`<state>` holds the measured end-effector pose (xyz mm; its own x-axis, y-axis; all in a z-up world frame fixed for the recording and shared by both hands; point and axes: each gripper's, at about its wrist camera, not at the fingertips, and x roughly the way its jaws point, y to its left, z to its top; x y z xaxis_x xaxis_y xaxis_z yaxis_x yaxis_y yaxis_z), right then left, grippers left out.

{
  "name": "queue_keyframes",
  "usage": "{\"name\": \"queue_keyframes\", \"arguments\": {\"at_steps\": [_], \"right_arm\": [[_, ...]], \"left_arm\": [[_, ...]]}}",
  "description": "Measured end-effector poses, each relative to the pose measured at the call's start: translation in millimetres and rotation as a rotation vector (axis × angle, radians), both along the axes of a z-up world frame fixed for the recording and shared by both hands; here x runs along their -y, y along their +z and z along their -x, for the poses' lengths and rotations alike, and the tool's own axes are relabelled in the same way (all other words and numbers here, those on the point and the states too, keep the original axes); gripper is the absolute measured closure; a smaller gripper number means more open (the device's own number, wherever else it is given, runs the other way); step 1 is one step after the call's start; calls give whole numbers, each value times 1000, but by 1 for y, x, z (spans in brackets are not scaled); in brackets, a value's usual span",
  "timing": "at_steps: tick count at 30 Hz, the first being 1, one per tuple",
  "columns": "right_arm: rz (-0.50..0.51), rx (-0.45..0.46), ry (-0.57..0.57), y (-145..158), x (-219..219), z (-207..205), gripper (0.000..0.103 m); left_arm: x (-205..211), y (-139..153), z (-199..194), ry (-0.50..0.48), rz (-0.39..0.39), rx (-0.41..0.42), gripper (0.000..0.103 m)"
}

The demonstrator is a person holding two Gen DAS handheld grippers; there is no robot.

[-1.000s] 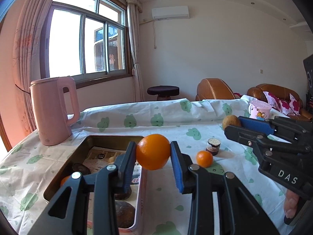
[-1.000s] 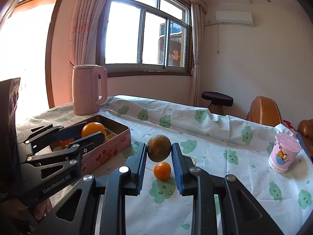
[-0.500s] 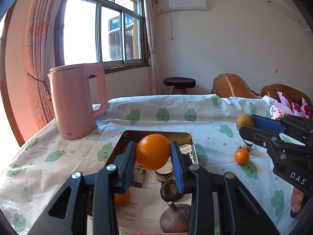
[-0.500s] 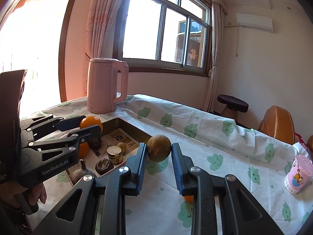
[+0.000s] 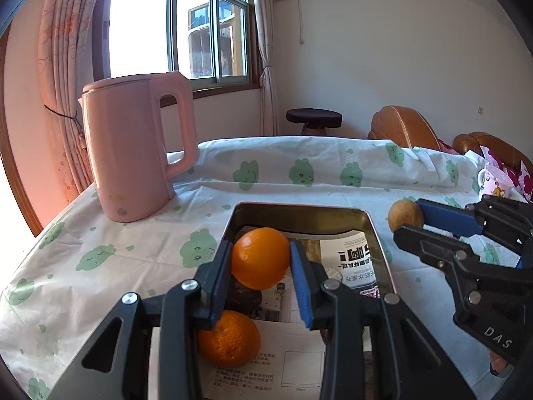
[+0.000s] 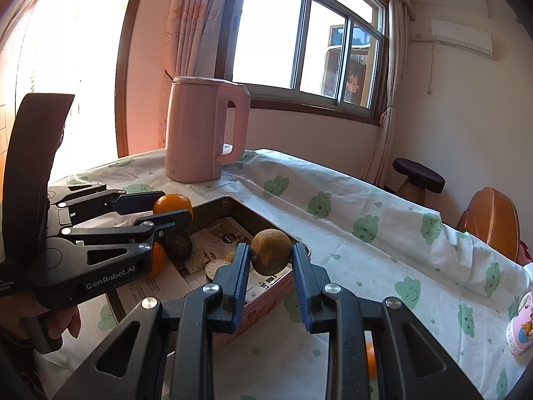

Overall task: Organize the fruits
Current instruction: 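Lower the orange and kiwi into the tin box and open both grippers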

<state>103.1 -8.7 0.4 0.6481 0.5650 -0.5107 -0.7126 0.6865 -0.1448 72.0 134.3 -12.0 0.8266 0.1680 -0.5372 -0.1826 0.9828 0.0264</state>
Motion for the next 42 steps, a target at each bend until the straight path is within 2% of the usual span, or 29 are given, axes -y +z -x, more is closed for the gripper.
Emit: {"name": "queue_keyframes", "arguments": {"at_steps": [10, 18, 34, 40, 42], "right_arm": [[52, -47, 15, -20, -22, -8, 75], [68, -74, 5, -29, -24, -14, 75], [78, -102, 9, -35, -27, -18, 75], [82, -101, 9, -35, -27, -18, 75], [84, -98, 8, -35, -28, -17, 75]], "left_arm": [[-3, -11, -11, -13, 15, -49, 67], [-2, -17, -16, -22, 13, -75, 66], [-8, -24, -24, -29, 51, -127, 66], [-7, -23, -23, -23, 38, -113, 63], [-5, -23, -23, -24, 27, -109, 56]]}}
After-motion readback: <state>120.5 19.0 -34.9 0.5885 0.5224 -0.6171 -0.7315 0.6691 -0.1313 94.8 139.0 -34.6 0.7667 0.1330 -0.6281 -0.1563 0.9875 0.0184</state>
